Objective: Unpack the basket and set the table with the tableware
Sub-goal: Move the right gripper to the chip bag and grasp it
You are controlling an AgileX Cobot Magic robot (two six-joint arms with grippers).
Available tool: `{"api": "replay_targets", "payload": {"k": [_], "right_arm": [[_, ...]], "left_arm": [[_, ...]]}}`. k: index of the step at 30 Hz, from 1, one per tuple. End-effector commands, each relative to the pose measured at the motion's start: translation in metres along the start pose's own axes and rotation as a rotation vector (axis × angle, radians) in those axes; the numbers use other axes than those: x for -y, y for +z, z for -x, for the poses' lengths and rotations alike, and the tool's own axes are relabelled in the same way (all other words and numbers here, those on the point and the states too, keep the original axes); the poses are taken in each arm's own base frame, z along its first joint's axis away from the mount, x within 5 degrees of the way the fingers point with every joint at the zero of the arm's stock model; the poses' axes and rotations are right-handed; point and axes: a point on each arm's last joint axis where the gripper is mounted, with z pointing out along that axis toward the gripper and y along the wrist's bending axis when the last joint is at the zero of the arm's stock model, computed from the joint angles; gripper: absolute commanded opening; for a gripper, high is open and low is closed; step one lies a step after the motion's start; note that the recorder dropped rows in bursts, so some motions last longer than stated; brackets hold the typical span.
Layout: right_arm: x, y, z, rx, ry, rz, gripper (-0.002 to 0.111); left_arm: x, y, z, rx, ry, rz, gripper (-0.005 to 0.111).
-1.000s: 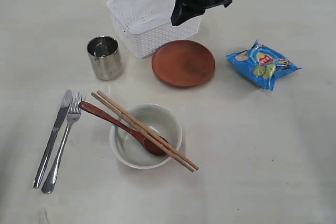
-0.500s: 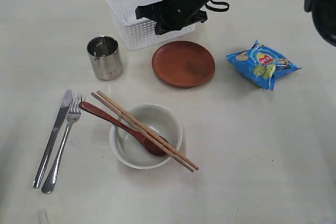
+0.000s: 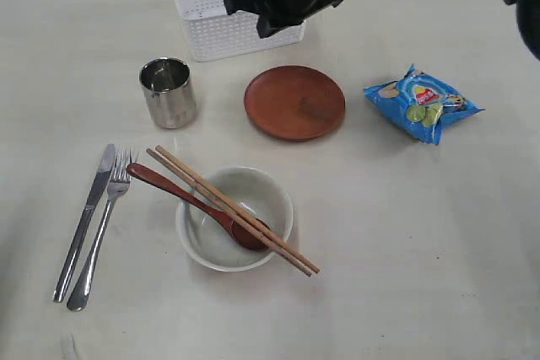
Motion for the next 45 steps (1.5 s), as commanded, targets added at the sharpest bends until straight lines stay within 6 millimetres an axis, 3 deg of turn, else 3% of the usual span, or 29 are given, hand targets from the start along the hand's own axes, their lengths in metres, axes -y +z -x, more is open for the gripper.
{"api": "replay_targets", "payload": {"k": [1, 5, 8, 10, 11, 25, 31, 39, 42, 45], "right_arm": [[0.036, -0.047, -0.021, -0.038, 0.053, -0.103, 0.000], [0.083, -0.086, -0.074, -0.039, 0.211, -0.135, 0.003], [0.103, -0.104, -0.103, -0.097, 0.238, -0.152, 0.042], [0.108, -0.104, -0.106, -0.096, 0.260, -0.159, 0.072], [0.109, -0.103, -0.106, -0.097, 0.261, -0.159, 0.074], [0.123, -0.061, -0.119, -0.186, 0.264, -0.173, 0.068], [0.134, -0.059, -0.123, -0.215, 0.230, -0.275, 0.068], [0.133, -0.043, -0.130, -0.269, 0.212, -0.264, 0.067], [0.130, -0.041, -0.129, -0.267, 0.196, -0.261, 0.053], [0.125, -0.039, -0.128, -0.270, 0.176, -0.255, 0.031]], "left_arm": [[0.000, 0.000, -0.001, 0.003, -0.007, 0.000, 0.000], [0.000, 0.000, -0.001, 0.003, -0.007, 0.000, 0.000], [0.000, 0.000, -0.001, 0.003, -0.007, 0.000, 0.000], [0.000, 0.000, -0.001, 0.003, -0.007, 0.000, 0.000], [0.000, 0.000, -0.001, 0.003, -0.007, 0.000, 0.000], [0.000, 0.000, -0.001, 0.003, -0.007, 0.000, 0.000], [0.000, 0.000, -0.001, 0.003, -0.007, 0.000, 0.000], [0.000, 0.000, -0.001, 0.003, -0.007, 0.000, 0.000], [0.000, 0.000, -0.001, 0.003, -0.007, 0.000, 0.000], [0.000, 0.000, -0.001, 0.003, -0.007, 0.000, 0.000]]}}
